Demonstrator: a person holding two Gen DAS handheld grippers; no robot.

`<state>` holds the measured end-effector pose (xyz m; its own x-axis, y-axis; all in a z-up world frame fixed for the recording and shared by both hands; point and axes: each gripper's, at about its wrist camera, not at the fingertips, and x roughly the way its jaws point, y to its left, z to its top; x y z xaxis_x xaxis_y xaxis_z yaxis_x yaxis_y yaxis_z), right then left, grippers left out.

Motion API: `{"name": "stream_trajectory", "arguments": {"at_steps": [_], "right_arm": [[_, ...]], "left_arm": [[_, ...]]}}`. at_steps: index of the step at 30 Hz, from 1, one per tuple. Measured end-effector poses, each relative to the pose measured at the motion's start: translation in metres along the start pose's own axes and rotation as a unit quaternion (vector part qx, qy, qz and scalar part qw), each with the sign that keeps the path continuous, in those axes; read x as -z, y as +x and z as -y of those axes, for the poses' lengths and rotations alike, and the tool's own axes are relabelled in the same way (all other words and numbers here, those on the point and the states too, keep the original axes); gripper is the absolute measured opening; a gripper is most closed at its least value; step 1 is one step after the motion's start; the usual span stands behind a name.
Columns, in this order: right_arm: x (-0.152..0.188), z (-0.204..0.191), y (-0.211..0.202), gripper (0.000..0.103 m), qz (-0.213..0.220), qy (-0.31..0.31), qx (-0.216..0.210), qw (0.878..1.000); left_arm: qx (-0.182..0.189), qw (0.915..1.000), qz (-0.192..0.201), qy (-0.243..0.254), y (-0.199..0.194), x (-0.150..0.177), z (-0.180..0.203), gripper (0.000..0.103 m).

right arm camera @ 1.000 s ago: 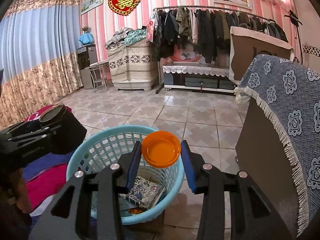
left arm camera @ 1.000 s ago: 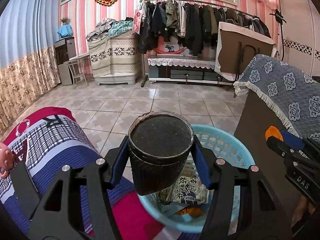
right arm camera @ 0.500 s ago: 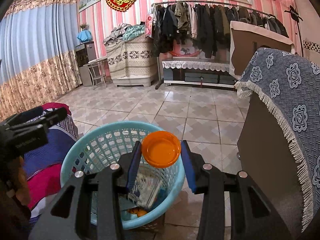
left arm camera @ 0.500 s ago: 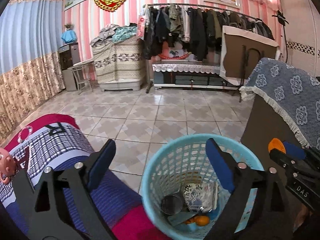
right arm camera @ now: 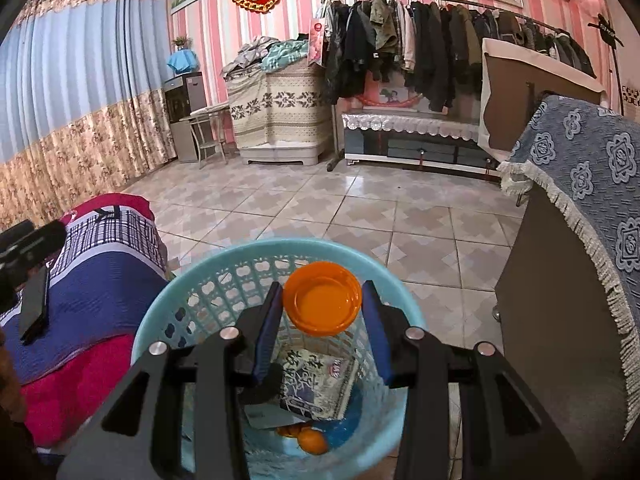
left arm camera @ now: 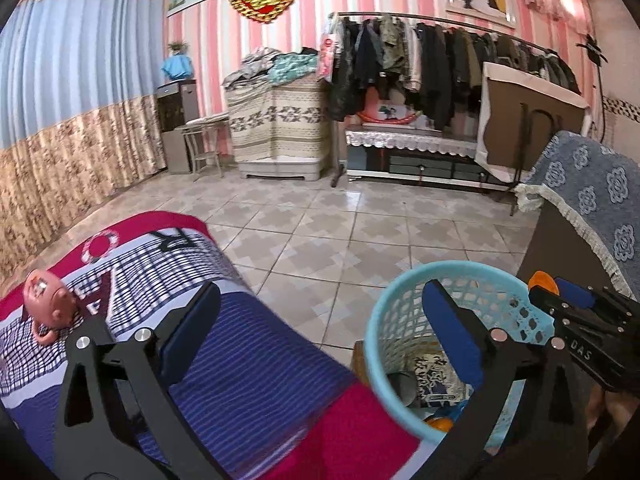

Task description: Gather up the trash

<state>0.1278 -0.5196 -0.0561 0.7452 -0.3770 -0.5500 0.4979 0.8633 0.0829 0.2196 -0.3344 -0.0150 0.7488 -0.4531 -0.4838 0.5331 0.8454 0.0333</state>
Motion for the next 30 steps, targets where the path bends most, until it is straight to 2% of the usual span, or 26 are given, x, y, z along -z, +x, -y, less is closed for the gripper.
{"name": "stream_trajectory", "arguments": {"at_steps": [1,3,5,8,10,12,23,30], "right_arm": [[-0.002,-0.002,0.002,0.045,0.0,0.0,-0.001,1.0],[-0.006,-0.005,0.003,0.069,0.002,0.001,-0.005,1.0],[-0.01,-0.009,0.001,0.072,0.01,-0.001,-0.007,1.0],[-0.015,-0.014,-0.003,0.088,0.014,-0.007,-0.008,1.0],[-0.016,-0.018,-0.009,0.09,0.019,-0.012,-0.007,1.0],[-0.017,-0.022,-0.015,0.098,0.02,-0.016,-0.007,1.0],[-0.01,-0.048,-0.049,0.098,0.02,-0.024,-0.027,0.999],[0.006,-0.086,-0.086,0.098,0.031,-0.054,-0.065,0.996]], "left_arm": [[-0.004,1.0,0.001,-0.003,-0.001,0.001,-0.004,0.097],[-0.014,0.9999,0.0,-0.007,-0.003,0.001,-0.013,0.097],[-0.02,0.9997,0.0,-0.014,-0.006,0.0,-0.021,0.097],[-0.026,0.9995,0.001,-0.021,-0.013,0.001,-0.029,0.097],[-0.028,0.9993,0.002,-0.023,-0.018,0.0,-0.033,0.097],[-0.032,0.9992,0.004,-0.023,-0.026,0.001,-0.036,0.097],[-0.064,0.9969,0.003,-0.046,-0.079,0.015,-0.065,0.097],[-0.104,0.9932,0.006,-0.052,-0.126,0.031,-0.086,0.097]]}}
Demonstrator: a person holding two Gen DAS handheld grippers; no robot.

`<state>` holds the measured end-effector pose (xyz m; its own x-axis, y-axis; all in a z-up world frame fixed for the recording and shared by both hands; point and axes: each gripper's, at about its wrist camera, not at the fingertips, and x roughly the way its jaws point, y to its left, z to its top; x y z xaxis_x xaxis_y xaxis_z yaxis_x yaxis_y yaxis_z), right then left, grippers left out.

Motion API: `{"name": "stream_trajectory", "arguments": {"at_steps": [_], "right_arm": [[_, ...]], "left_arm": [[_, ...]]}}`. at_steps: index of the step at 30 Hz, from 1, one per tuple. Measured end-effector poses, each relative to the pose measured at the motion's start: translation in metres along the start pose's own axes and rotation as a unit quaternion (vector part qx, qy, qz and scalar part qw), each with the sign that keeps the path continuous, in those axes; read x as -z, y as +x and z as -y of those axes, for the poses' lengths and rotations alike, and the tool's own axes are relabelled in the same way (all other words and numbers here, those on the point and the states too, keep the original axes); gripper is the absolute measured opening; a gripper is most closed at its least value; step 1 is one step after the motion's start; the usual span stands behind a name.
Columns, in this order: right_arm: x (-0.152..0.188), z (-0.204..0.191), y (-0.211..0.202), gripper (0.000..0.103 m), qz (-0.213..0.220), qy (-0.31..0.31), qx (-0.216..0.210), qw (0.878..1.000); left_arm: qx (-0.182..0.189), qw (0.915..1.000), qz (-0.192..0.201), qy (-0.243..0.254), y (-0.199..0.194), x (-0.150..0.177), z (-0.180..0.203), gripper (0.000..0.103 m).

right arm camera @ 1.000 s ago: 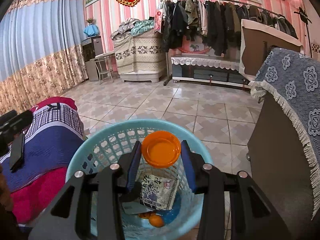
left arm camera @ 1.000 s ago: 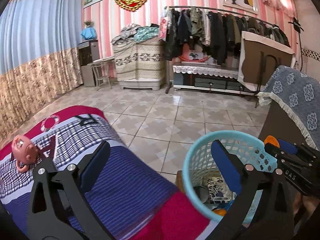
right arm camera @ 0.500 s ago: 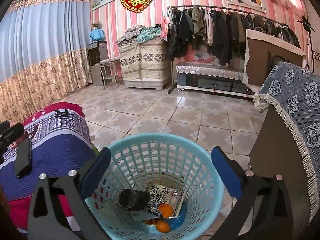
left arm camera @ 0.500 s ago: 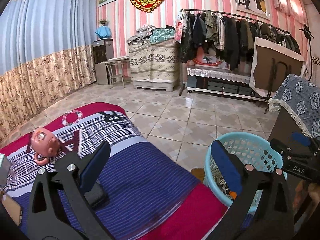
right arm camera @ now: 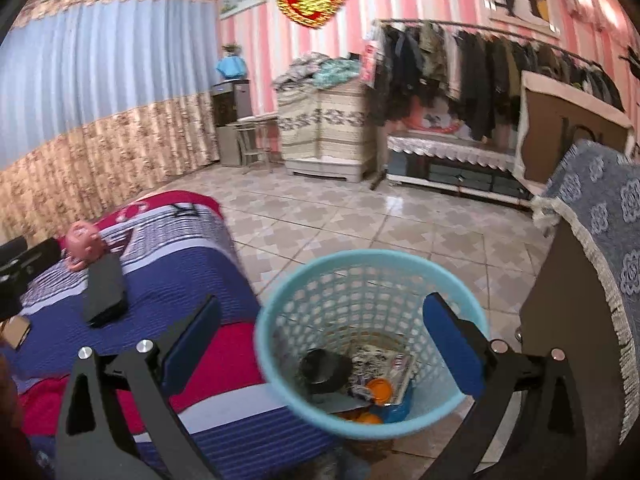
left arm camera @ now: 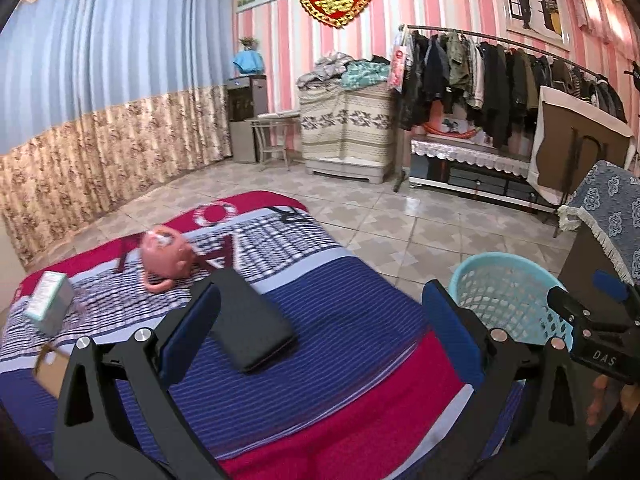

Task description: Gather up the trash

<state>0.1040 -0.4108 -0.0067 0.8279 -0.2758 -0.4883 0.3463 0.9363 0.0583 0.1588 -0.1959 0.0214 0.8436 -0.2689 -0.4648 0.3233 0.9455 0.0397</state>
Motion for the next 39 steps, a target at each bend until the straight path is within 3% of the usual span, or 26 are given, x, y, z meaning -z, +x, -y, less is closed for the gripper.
{"name": "stream_trajectory", "arguments": {"at_steps": [10,17,27,39], "right_arm": [[0.009,-0.066,-0.057,0.098,0.027,-0.032,-0.068,0.997],[0.02,-0.102,-0.075,0.098,0.032,-0.061,-0.101,0.993],[0.046,-0.133,-0.097,0.098,0.034,-0.092,-0.127,0.987],[0.057,-0.151,-0.112,0.098,0.044,-0.102,-0.135,0.985]], "left_arm": [[-0.041,0.9988,-0.01,-0.023,-0.057,0.023,-0.051,0.097],[-0.07,0.9964,-0.009,-0.047,-0.093,0.048,-0.086,0.097],[-0.092,0.9929,-0.031,-0.069,-0.111,0.089,-0.111,0.097],[-0.093,0.9927,-0.013,-0.076,-0.123,0.098,-0.115,0.098]]}}
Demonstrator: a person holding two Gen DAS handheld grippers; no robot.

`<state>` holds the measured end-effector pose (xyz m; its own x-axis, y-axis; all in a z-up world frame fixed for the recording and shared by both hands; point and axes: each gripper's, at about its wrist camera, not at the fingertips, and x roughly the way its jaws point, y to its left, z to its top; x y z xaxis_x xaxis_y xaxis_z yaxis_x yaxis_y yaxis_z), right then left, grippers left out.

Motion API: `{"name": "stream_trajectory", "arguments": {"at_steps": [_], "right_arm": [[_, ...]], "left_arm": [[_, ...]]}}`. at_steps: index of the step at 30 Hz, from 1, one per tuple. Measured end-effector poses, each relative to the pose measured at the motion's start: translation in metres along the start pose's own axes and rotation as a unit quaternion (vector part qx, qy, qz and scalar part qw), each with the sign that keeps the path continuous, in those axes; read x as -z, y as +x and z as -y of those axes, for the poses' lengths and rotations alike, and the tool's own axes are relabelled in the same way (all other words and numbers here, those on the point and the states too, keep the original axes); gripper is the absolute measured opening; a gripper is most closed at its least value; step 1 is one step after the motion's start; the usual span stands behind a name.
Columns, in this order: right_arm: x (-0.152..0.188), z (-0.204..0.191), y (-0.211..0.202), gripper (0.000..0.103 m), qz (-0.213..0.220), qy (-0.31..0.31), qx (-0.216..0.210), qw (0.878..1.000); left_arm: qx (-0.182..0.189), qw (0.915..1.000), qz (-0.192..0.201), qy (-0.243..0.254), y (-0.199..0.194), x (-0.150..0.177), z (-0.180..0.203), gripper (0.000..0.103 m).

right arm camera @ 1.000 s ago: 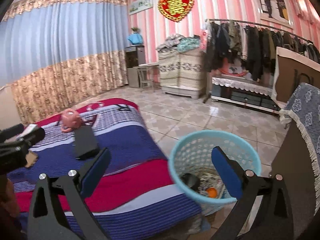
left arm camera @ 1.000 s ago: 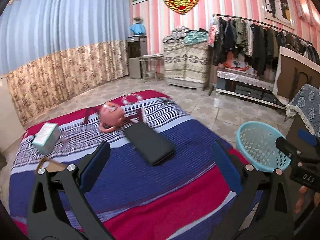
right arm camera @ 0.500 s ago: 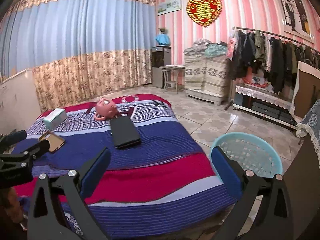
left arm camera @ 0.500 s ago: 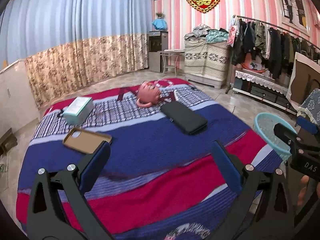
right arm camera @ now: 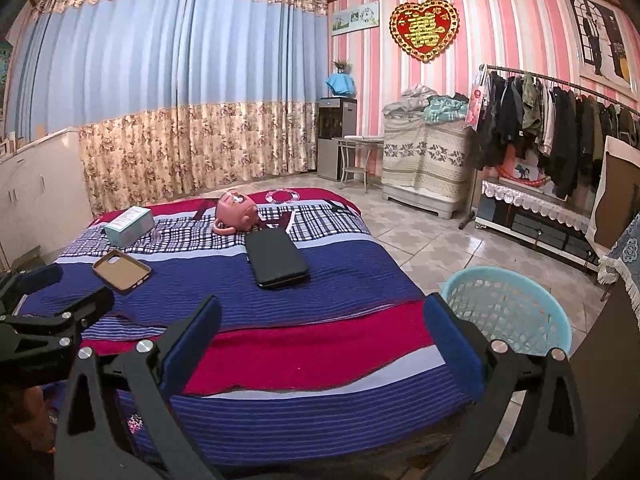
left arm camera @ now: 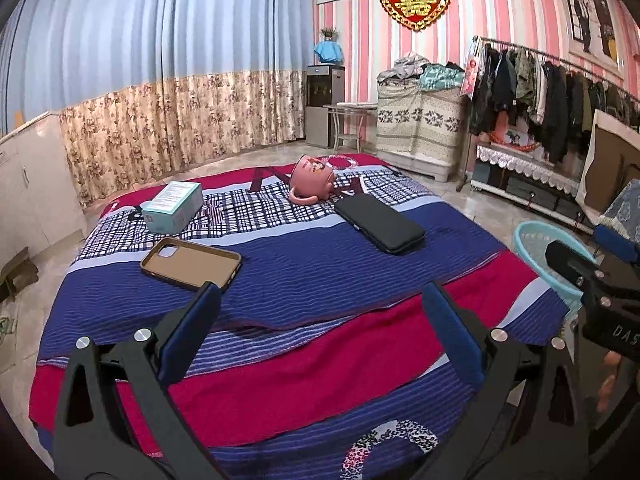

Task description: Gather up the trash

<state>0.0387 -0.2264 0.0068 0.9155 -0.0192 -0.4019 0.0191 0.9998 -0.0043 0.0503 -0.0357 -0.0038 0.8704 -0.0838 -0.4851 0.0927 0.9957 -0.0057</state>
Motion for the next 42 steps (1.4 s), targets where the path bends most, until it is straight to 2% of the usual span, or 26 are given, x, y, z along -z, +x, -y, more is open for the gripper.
{"name": "stream_trajectory", "arguments": {"at_steps": [8,16,42], "right_arm": [[0.001,-0.006,-0.006,0.098,0.009,0.001,-0.001,1.0],[-0.001,-0.006,-0.009,0.098,0.016,0.001,-0.003,1.0],[-0.001,-0.008,-0.009,0.098,0.019,0.0,-0.003,1.0]], "left_arm": [[0.008,0.9998,0.016,0.002,-0.01,0.005,0.0,0.098],[-0.002,0.9997,0.024,-0.001,-0.013,0.003,0.0,0.098],[-0.008,0.9995,0.03,0.003,-0.011,0.001,-0.004,0.098]]}}
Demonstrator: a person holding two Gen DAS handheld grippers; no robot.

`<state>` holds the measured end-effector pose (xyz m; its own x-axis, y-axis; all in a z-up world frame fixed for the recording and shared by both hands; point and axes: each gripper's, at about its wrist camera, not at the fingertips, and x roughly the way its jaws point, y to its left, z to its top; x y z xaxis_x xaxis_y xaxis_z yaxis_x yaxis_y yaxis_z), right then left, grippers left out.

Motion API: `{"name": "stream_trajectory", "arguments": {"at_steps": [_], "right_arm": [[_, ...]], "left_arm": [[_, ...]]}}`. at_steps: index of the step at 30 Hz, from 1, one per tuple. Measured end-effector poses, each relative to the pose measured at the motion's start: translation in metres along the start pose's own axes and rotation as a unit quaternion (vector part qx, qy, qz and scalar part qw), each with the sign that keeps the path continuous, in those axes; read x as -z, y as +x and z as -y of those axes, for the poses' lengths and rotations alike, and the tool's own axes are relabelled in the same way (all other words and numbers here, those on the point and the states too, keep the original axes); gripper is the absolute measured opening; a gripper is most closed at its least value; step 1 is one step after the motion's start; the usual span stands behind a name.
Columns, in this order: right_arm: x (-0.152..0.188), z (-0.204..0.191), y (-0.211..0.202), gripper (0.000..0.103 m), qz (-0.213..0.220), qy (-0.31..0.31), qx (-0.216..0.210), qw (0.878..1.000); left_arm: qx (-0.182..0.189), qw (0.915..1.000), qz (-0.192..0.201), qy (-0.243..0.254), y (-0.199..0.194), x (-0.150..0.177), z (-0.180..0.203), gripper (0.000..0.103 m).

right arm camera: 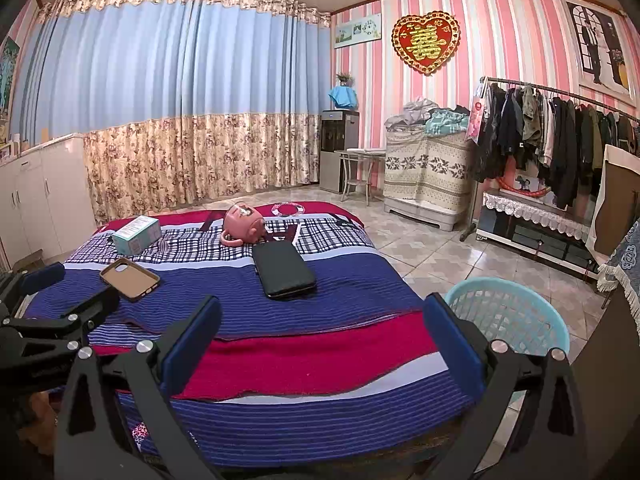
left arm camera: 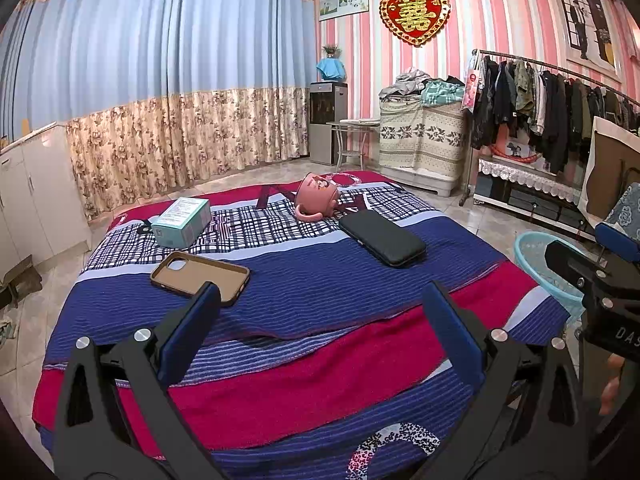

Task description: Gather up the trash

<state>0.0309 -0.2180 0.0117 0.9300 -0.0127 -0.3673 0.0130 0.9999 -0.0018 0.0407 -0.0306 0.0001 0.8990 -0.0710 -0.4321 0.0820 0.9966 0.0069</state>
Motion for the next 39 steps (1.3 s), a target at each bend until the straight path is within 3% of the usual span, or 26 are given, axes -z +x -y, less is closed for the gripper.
{"name": "stream_trajectory", "arguments": {"at_steps": [39], "right_arm": [[0.0,-0.0021,0.0006,0.098,0.001,-0.001,0.0,1.0]], "left_arm": [[-0.002,1.0,0.002,0.003,0.0016,-0.0008,-0.0042,0.098]]}}
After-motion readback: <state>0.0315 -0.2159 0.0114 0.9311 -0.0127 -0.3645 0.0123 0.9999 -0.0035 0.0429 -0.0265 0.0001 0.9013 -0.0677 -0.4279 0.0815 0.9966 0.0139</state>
